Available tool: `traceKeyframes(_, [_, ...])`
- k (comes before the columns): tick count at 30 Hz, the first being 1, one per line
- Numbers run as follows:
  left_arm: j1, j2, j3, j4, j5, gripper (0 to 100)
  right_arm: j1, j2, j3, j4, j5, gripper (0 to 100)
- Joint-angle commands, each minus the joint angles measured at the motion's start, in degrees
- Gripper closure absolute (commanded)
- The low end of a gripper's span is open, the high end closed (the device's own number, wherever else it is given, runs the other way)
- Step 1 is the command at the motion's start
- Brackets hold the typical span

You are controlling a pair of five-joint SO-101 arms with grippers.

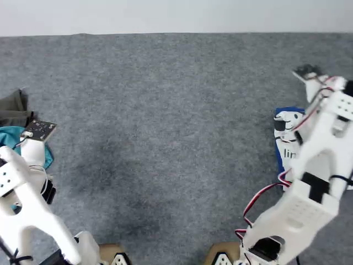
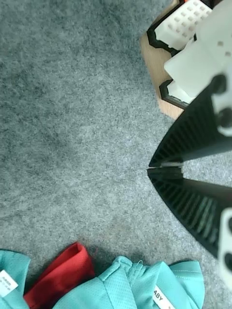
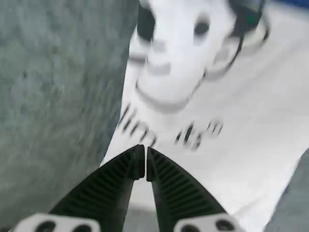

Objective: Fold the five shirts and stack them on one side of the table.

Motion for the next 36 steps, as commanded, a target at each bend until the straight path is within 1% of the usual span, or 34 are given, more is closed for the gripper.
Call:
traceKeyframes(1, [0.35,-1.49,-0.22,0.62,-0.26,99,-3.47,0.13,-3.08,-7.34,0.18,98.3])
traceKeyframes(9, [0.09,-1.49,-0.13,0.62,-0.26,99,-8.40,10.51,-3.25,-17.71,0.18,98.3])
traceKeyframes(13, [0.26,-1.49,-0.13,0.62,-0.26,99,-11.91,13.49,-3.60,-18.07,0.18,98.5])
traceKeyframes(16, [0.35,-1.49,-0.13,0.62,-0.26,99,-12.35,11.65,-3.60,-17.98,0.18,98.7])
traceKeyframes(20, [0.26,-1.49,-0.13,0.62,-0.26,99,-9.36,6.64,-3.60,-17.98,0.18,98.7])
traceKeyframes(24, [0.26,-1.49,-0.13,0.62,-0.26,99,-4.00,1.45,-3.60,-19.03,0.44,98.4])
traceKeyframes(27, [0.26,-1.49,-0.13,0.62,-0.26,99,0.92,0.66,-3.52,-24.22,0.44,98.4])
traceKeyframes(31, [0.35,-1.41,-0.13,0.62,-0.26,99,6.73,4.35,-3.52,-33.45,0.44,98.6])
traceKeyframes(36, [0.35,-1.41,-0.04,0.62,-0.26,99,11.65,16.13,-3.52,-43.82,0.53,98.8])
